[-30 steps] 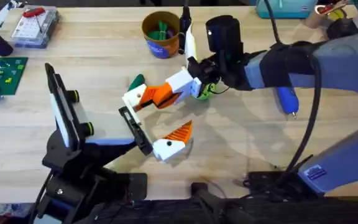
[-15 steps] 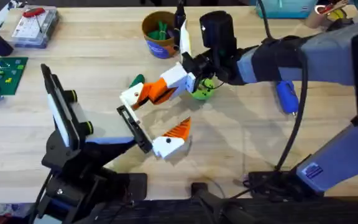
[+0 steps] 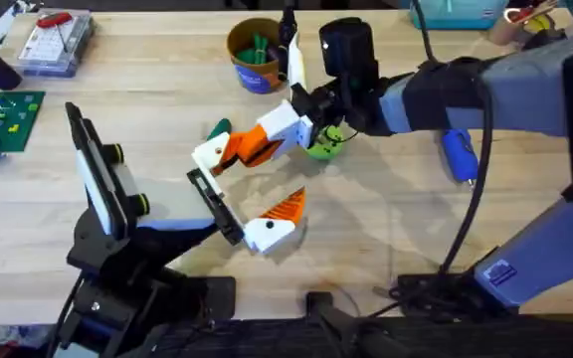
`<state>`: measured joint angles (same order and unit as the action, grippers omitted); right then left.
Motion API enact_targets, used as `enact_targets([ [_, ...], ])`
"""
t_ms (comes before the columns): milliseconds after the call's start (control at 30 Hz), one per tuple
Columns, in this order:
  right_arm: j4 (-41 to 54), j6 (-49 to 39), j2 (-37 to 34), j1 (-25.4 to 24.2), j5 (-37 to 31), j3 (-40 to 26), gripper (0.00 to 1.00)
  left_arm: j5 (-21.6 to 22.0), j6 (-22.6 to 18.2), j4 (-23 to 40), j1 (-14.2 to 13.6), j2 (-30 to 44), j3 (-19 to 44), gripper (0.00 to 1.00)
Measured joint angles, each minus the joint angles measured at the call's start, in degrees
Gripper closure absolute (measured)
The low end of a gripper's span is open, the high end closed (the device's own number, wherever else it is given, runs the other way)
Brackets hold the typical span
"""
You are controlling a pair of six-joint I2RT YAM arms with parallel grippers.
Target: Pick up the gripper from the table and insert it into the empty holder that is missing its gripper. Then pick up a screw, insert it into the mounting hole, and use the screwdriver to tighten it. Finally, clean up the table by picking up the vegetable and placing it into the bucket.
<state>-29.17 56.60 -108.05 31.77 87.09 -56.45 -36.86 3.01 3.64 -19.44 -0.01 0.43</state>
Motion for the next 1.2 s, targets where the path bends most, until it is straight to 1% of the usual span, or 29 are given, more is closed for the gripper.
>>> enact_targets([
  [433,0.0,0.0,0.0,0.0,0.0,-0.1,0.996,0.0,0.0,0.0,0.0,0.0,0.0,0.009],
  [467,0.0,0.1,0.0,0.0,0.0,-0.1,0.963,0.0,0.0,0.0,0.0,0.0,0.0,0.009],
  [500,0.0,0.1,0.0,0.0,-0.1,-0.1,0.829,-0.2,0.1,0.0,0.0,0.0,0.0,0.01],
  [533,-0.1,0.2,0.0,0.0,-0.5,-0.3,0.695,-1.5,0.3,0.1,-0.1,0.0,0.0,0.01],
  [600,-0.6,0.1,0.0,0.0,-1.1,-1.5,0.4,-4.5,0.3,0.3,-1.1,0.0,0.1,0.01],
  [633,-0.9,0.1,0.0,0.0,-1.4,-2.1,0.233,-5.5,0.4,0.3,-1.4,0.0,0.1,0.01],
  [667,-1.1,0.1,0.0,0.0,-1.6,-2.6,0.088,-6.4,0.4,0.4,-1.5,0.0,0.1,0.01],
  [700,-1.2,-0.1,0.0,0.0,-1.8,-2.8,0.029,-7.1,0.5,0.4,-1.5,0.0,0.1,0.01],
  [733,-1.0,0.0,0.0,0.0,-2.1,-3.0,0.009,-8.4,0.5,0.5,-1.5,0.0,0.1,0.01],
  [1000,-0.9,0.0,0.0,-0.7,-2.2,-3.0,0.008,-9.5,0.5,0.6,-1.5,0.0,0.1,0.01],
  [1200,-0.9,0.4,0.0,-4.6,-2.2,-3.0,0.008,-9.9,0.5,0.6,-1.5,0.0,0.1,0.01],
])
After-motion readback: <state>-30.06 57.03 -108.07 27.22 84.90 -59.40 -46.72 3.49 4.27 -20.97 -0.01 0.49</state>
